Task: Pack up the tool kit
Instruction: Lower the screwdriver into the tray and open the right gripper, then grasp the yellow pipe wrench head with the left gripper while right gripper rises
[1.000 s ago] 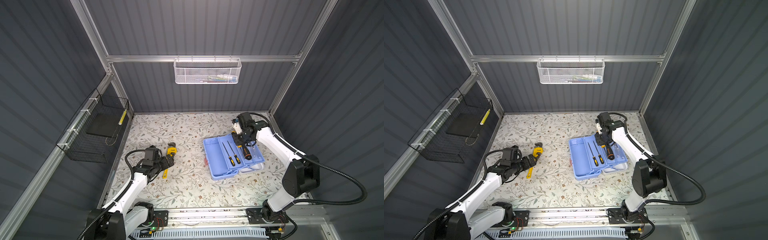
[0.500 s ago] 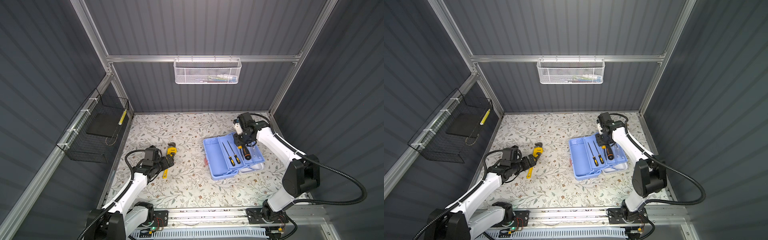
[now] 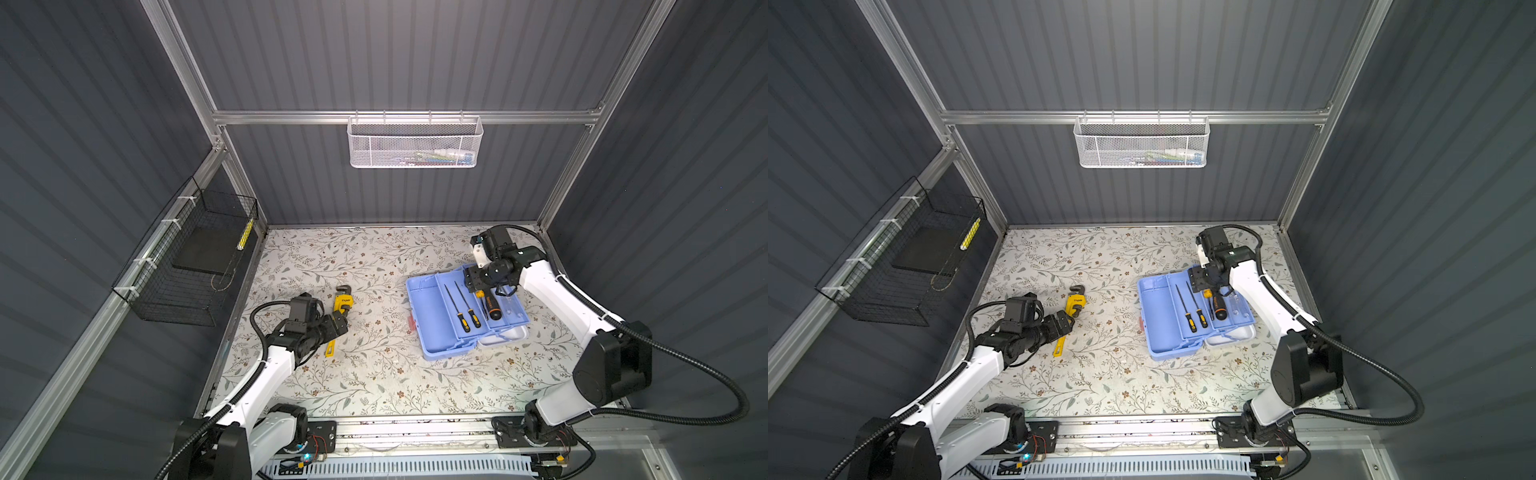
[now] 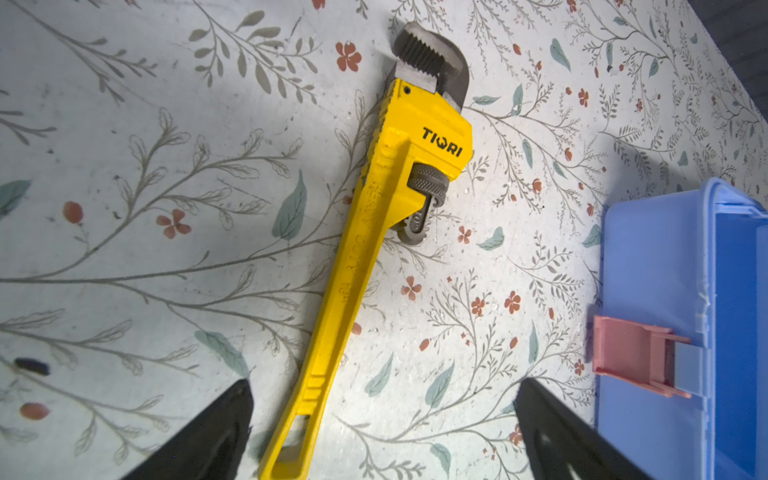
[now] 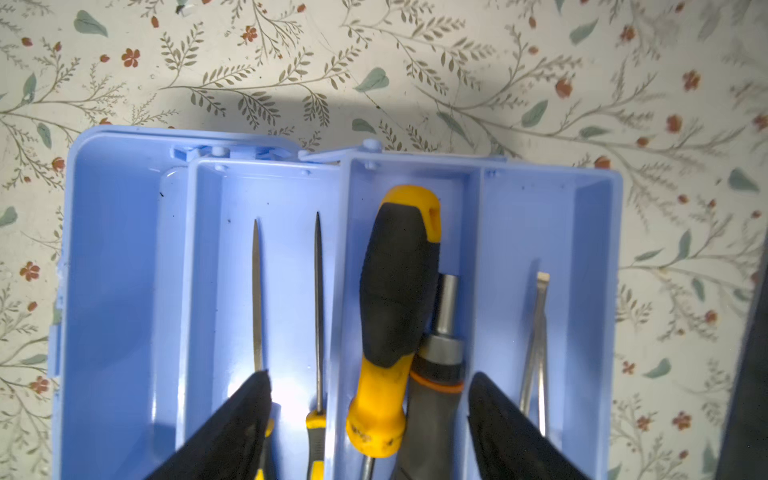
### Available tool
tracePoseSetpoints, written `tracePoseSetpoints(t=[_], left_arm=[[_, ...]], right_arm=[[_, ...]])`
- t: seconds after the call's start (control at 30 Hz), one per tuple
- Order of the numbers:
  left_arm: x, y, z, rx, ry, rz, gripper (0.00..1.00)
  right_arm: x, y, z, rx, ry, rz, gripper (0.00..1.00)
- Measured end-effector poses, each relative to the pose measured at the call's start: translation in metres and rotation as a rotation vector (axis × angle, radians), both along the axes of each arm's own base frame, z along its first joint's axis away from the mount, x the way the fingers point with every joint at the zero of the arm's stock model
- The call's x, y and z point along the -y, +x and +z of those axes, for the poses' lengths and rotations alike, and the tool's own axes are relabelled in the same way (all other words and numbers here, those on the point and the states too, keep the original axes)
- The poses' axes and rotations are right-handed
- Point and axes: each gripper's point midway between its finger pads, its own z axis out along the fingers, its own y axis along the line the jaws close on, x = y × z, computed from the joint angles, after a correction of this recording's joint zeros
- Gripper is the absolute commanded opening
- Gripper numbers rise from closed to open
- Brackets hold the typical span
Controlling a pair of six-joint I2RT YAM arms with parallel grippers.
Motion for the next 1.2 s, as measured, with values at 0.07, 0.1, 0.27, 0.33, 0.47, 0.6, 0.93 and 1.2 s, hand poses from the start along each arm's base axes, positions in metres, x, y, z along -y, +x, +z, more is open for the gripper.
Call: tracePoseSetpoints(t=[0.07,0.1,0.27,0.33,0.47,0.6,0.93,1.2], left_arm=[[-0.001,-0.003,-0.004,-0.013,0.004,0.001,1.0],[-0.001,-0.004,-0.005,-0.016,0.005,0.002,1.0],[-0.004,-0.01,-0.012,-0.04,0.016,0.011,0.98],[-0.005,-0.011,-0.015,-0.047,0.018,0.015,0.96],[-0.005,-0.011,-0.023,-0.076,0.023,0.017,0.92],[-0.005,-0.009,-0.033,-0.104,0.035,0.016,0.86],[-0.008,0.016,-0.039,-0.125,0.11,-0.002,0.84],[-0.002,0.05,-0.036,-0.093,0.131,-0.026,0.84]], right_arm=[[0.0,-0.002,0.005,0.032,0.014,0.004,0.84],[0.0,-0.003,0.007,0.045,0.02,0.004,0.86],[0.0,-0.007,0.019,0.128,0.055,0.004,0.99],[0.0,-0.007,0.024,0.158,0.066,0.003,0.99],[0.001,-0.005,0.035,0.208,0.086,-0.005,0.99],[0.0,-0.002,0.038,0.224,0.097,-0.014,0.99],[0.0,-0.009,0.044,0.254,0.126,-0.021,0.99],[0.0,-0.023,0.045,0.262,0.167,-0.023,0.97]])
